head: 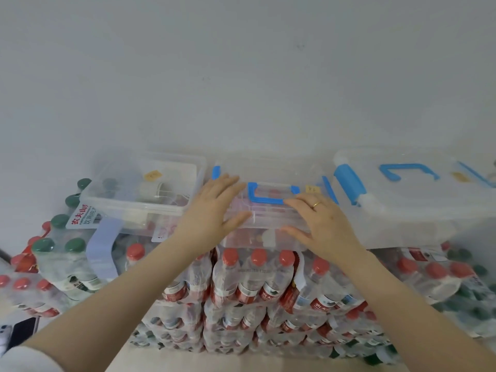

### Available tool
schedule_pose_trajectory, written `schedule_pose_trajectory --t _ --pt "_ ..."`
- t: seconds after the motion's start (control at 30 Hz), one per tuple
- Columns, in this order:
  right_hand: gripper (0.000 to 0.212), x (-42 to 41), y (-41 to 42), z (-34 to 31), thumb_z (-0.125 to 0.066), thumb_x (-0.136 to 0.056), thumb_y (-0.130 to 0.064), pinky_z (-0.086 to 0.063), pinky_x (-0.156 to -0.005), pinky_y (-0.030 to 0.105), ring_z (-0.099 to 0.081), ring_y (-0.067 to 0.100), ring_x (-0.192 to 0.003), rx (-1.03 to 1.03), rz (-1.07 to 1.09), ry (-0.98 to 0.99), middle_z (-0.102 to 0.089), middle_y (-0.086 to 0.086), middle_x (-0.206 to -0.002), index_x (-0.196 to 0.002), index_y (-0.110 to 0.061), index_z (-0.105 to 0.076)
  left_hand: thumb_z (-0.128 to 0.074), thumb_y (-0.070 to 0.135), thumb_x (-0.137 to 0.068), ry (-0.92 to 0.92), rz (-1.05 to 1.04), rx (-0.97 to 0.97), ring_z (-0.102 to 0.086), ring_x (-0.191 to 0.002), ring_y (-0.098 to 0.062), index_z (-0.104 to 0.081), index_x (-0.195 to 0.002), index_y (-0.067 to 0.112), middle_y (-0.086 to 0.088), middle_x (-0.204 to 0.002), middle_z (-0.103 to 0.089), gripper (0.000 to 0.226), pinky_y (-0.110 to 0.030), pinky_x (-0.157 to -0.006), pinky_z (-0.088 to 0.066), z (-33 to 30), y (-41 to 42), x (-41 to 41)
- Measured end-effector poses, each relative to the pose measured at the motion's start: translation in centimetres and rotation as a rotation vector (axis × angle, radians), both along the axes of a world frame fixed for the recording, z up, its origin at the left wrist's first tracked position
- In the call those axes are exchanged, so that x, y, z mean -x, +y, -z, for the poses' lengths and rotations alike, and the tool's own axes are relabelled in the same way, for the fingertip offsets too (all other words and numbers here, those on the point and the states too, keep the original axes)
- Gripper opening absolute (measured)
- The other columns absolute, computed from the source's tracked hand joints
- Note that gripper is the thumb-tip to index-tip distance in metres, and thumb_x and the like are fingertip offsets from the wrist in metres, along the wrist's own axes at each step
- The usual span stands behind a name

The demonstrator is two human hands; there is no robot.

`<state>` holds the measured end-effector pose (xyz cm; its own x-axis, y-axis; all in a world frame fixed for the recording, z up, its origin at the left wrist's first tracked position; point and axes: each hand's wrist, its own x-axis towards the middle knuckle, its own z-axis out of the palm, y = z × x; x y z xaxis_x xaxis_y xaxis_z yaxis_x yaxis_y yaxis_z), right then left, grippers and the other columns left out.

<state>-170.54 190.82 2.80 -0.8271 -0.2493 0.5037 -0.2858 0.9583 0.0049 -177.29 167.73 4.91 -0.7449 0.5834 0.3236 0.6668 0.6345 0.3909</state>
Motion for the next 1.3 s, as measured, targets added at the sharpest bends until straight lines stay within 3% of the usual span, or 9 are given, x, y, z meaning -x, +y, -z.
schedule_pose_trajectory --t 0.1,0.2,0.53,0.63,0.73,0.87,1.0,1.13,1.3 --pt "0.053 -0.1 1.1 0.3 -0.042 -0.084 -0.057 -0.048 -0.083 0.035 -0.059 0.023 -0.098 0.135 0.035 -0.057 -0.063 0.004 -0.106 -0.107 -0.013 -0.061 -0.046 0.049 -0.081 0.079 0.103 0.198 -0.064 -0.101 -0.028 -0.065 -0.104 0.011 -0.009 -0.113 -0.065 0.049 -0.041 -0.083 -0.052 0.0 -0.3 0.4" --pt "0.038 0.6 0.7 0.6 -0.048 -0.084 -0.047 -0.048 -0.077 0.033 -0.053 0.015 -0.096 0.127 0.002 -0.013 -0.063 0.002 -0.1 -0.099 -0.014 -0.06 -0.044 0.045 -0.081 0.118 0.114 0.272 -0.067 -0.09 -0.027 -0.068 -0.097 0.012 -0.007 -0.102 -0.069 0.044 -0.041 -0.077 -0.053 -0.5 0.1 1.0" --pt "0.033 1.2 0.3 1.1 -0.039 -0.092 -0.047 -0.048 -0.077 0.034 -0.057 0.02 -0.093 0.102 0.077 0.01 -0.063 0.003 -0.1 -0.106 -0.021 -0.052 -0.046 0.049 -0.079 0.064 0.096 0.213 -0.066 -0.093 -0.025 -0.07 -0.095 0.014 -0.003 -0.102 -0.07 0.046 -0.042 -0.086 -0.052 -0.2 0.4 1.9" --pt "0.054 0.2 0.3 0.6 -0.025 -0.093 -0.055 -0.043 -0.091 0.037 -0.051 0.022 -0.109 0.155 0.098 -0.095 -0.058 0.007 -0.119 -0.118 -0.017 -0.055 -0.039 0.058 -0.077 0.038 0.067 0.121 -0.058 -0.107 -0.025 -0.07 -0.096 0.014 -0.002 -0.107 -0.068 0.057 -0.036 -0.094 -0.041 -1.3 1.0 1.9" --pt "0.042 -1.2 1.1 -0.3 -0.04 -0.091 -0.041 -0.034 -0.1 0.032 -0.041 0.018 -0.117 0.215 0.14 -0.003 -0.053 0.006 -0.126 -0.124 -0.016 -0.048 -0.048 0.043 -0.083 0.036 0.085 -0.067 -0.043 -0.122 -0.026 -0.068 -0.099 0.012 -0.004 -0.117 -0.061 0.04 -0.025 -0.1 -0.026 -3.0 3.5 2.3" --pt "0.025 -3.2 4.5 -1.7 -0.046 -0.089 -0.025 -0.033 -0.096 0.03 -0.046 0.02 -0.109 0.269 0.255 0.21 -0.06 0.011 -0.114 -0.103 -0.01 -0.061 -0.052 0.018 -0.09 -0.293 0.169 -0.292 -0.042 -0.107 -0.004 -0.058 -0.113 0.02 0.012 -0.115 -0.053 0.024 -0.015 -0.09 -0.028 -5.3 9.8 1.1" --pt "0.025 -3.9 10.6 -3.9 -0.045 -0.086 -0.023 -0.042 -0.09 0.04 -0.051 0.024 -0.105 0.357 0.398 0.229 -0.061 0.012 -0.109 -0.09 -0.009 -0.066 -0.052 0.018 -0.09 -0.552 0.179 -0.386 -0.048 -0.107 -0.007 -0.046 -0.124 0.019 0.01 -0.114 -0.052 0.034 -0.021 -0.09 -0.036 -6.2 16.6 -0.1" --pt "0.021 -4.0 17.3 -5.7 -0.048 -0.086 -0.017 -0.04 -0.091 0.038 -0.053 0.032 -0.104 0.399 0.51 0.2 -0.06 0.014 -0.109 -0.092 -0.006 -0.066 -0.054 0.021 -0.089 -0.664 0.066 -0.444 -0.048 -0.114 -0.014 -0.044 -0.129 0.016 0.003 -0.127 -0.05 0.041 -0.023 -0.089 -0.036 -6.4 21.4 0.0" --pt "0.023 -3.9 25.8 -6.5 -0.046 -0.091 -0.006 -0.037 -0.093 0.036 -0.047 0.032 -0.113 0.35 0.693 0.024 -0.055 0.014 -0.121 -0.108 -0.006 -0.061 -0.049 0.024 -0.093 -0.832 -0.161 -0.377 -0.044 -0.093 -0.017 -0.023 -0.142 0.014 -0.01 -0.14 -0.04 0.057 -0.019 -0.051 -0.035 -5.5 24.2 -0.2"
